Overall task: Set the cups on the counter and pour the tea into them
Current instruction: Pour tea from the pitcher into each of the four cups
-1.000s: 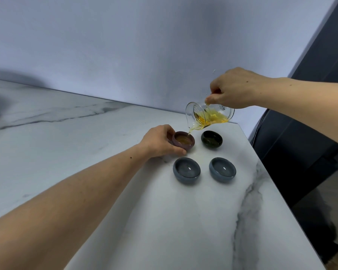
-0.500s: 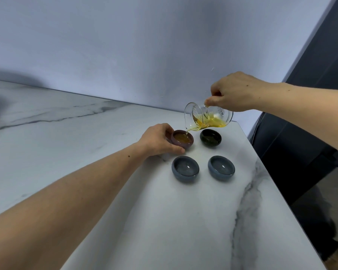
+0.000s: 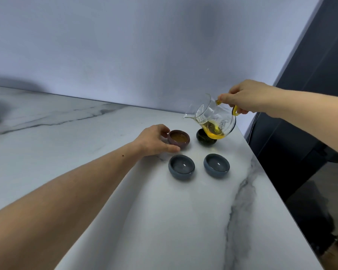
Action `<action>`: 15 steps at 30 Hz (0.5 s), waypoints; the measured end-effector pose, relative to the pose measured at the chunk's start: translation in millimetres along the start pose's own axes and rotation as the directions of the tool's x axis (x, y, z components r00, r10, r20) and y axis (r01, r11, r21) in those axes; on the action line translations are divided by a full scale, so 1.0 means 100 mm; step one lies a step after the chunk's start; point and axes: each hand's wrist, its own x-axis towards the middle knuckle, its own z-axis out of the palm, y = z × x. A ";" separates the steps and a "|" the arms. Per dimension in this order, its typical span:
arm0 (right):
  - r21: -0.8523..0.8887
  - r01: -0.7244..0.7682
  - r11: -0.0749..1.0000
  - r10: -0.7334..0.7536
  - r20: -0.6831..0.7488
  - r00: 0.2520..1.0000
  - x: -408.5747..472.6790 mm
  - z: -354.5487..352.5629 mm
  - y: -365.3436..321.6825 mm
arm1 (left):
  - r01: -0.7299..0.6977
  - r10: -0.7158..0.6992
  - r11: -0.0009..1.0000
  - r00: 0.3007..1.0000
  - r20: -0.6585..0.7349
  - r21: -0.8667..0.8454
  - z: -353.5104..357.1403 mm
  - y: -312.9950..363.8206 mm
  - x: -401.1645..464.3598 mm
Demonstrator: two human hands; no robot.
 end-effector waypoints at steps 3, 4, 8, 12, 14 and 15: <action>0.058 -0.022 0.998 0.023 -0.010 1.000 -0.08 -0.02 0.01 | -0.002 0.002 1.000 1.000 -0.024 -0.003 -0.05 0.00 -0.09; 0.072 -0.025 0.997 0.026 -0.012 1.000 -0.11 -0.02 0.02 | -0.006 0.006 1.000 1.000 -0.029 -0.013 -0.08 0.01 -0.13; 0.083 -0.029 0.996 0.030 -0.016 0.999 -0.28 -0.05 0.04 | -0.028 0.024 0.997 0.998 -0.061 -0.066 -0.13 0.03 -0.32; 0.083 0.011 0.996 -0.012 0.006 1.000 -0.47 -0.06 0.02 | -0.030 0.020 0.992 0.997 -0.079 -0.126 -0.09 0.07 -0.56; 0.072 0.031 0.997 -0.032 0.010 0.999 -0.56 -0.06 0.00 | -0.019 0.010 0.989 0.998 -0.057 -0.146 -0.04 0.08 -0.68; 0.048 0.041 0.998 -0.042 0.010 0.999 -0.60 -0.05 -0.01 | -0.011 0.006 0.989 0.999 -0.038 -0.147 -0.01 0.09 -0.73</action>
